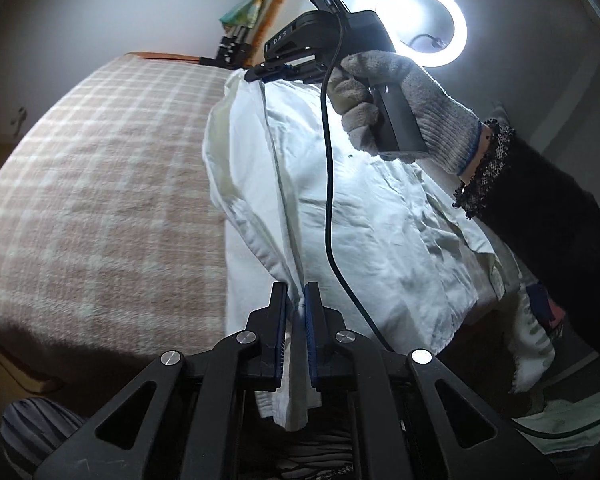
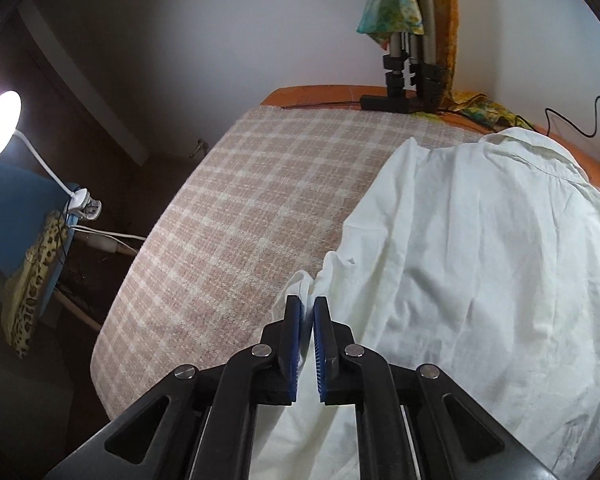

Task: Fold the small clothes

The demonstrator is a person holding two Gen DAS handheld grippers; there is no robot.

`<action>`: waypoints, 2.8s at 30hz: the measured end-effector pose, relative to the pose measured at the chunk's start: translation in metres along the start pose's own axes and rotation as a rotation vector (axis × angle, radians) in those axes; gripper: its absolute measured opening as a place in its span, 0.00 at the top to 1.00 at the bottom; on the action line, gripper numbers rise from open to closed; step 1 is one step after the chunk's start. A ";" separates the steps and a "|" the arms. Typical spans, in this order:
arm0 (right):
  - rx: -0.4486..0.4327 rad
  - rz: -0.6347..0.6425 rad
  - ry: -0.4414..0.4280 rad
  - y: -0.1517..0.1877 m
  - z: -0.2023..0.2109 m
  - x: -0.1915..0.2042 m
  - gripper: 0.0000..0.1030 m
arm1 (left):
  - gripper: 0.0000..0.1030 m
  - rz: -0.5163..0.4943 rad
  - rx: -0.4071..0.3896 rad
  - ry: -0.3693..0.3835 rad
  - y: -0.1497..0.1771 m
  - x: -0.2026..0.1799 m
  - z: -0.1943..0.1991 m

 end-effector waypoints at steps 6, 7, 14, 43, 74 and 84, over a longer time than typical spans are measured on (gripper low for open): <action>-0.029 -0.030 0.031 0.008 0.022 -0.038 0.96 | 0.93 -0.059 0.042 0.043 0.006 -0.027 -0.010; -0.033 -0.037 0.039 0.010 0.025 -0.047 0.96 | 0.93 -0.074 0.048 0.049 0.007 -0.031 -0.011; -0.064 -0.127 0.094 0.023 0.046 -0.103 0.98 | 0.93 -0.167 0.128 0.090 0.024 -0.064 -0.034; -0.014 -0.163 -0.006 0.041 0.007 -0.127 0.58 | 0.74 0.116 0.149 0.053 0.038 0.012 -0.017; 0.006 -0.067 0.121 0.045 -0.008 -0.126 0.92 | 0.99 0.263 0.148 0.093 0.057 0.020 0.002; -0.102 -0.120 -0.003 -0.001 0.022 -0.115 0.54 | 0.76 0.259 0.114 0.122 0.044 0.014 -0.001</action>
Point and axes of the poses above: each gripper's, at about its wrist camera, not at the fingertips, and z roughly against the way its jaws point, x to its left, y to its underside, the point moved 10 cm from there along -z, roughly the way its jaws point, and after that the axes turned 8 degrees about -x, right-handed, at the moved point
